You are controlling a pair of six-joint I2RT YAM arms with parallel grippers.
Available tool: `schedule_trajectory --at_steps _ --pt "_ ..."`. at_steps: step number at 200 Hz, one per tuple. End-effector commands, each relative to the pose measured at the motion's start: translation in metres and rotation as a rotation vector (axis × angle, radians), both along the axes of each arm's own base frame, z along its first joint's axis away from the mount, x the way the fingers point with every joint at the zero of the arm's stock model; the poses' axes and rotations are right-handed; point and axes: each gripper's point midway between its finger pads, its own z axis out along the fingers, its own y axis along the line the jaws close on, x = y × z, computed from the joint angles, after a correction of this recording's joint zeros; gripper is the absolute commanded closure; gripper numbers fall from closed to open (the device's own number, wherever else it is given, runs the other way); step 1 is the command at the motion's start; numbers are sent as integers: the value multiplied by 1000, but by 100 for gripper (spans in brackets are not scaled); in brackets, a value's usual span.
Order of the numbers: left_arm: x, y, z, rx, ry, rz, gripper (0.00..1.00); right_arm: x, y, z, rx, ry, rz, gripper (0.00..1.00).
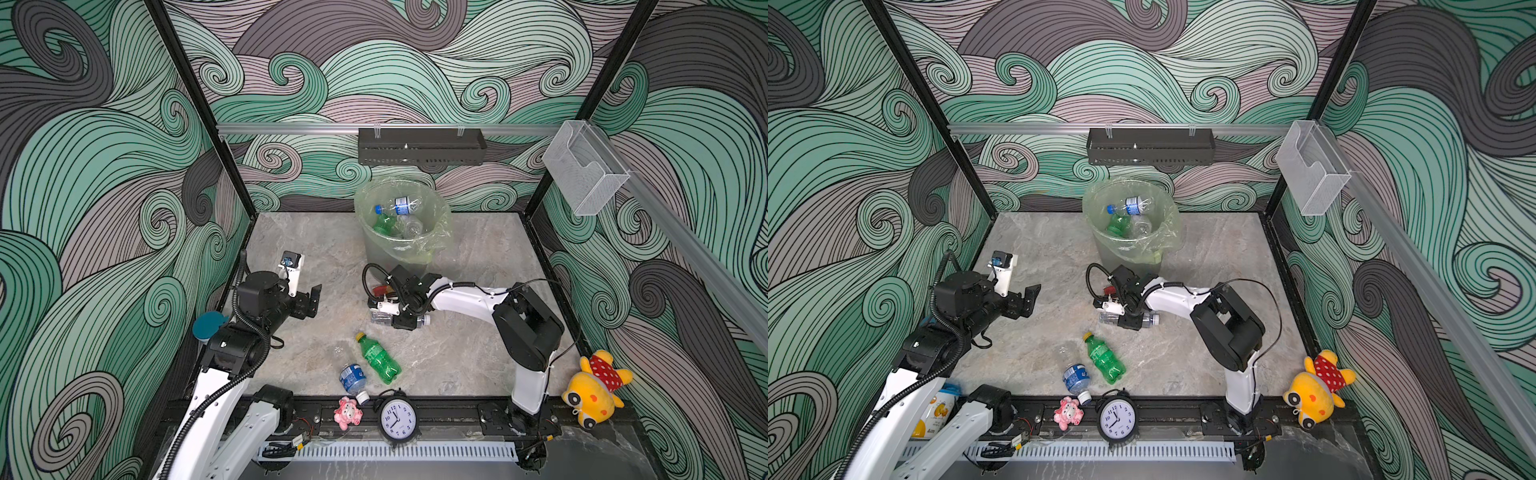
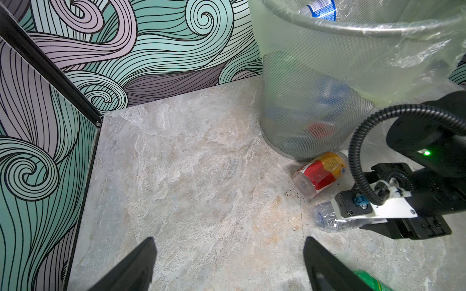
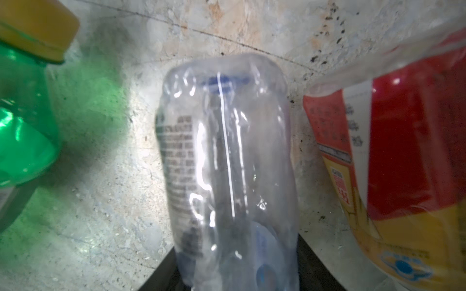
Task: Throw the plastic bottles in the bin
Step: Pick up the plastic bottle from the center of the table.
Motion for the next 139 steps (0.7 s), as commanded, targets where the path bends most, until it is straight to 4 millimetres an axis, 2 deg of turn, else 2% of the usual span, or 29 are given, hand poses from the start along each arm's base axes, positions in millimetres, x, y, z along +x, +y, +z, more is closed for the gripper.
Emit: schedule_trajectory --at_steps 1,37,83,126,139 --pt "3 4 -5 6 14 25 7 -3 -2 12 16 -23 -15 47" --pt "7 3 -6 -5 13 25 7 -6 -1 34 78 -35 -55 48" --pt "10 1 -4 -19 13 27 7 -11 0 73 198 -69 -121 51" --pt "16 -4 -7 -49 30 21 7 -12 -16 99 319 -155 -247 54" --pt "18 -6 -5 -53 26 17 7 -9 -20 114 370 -198 -296 54"
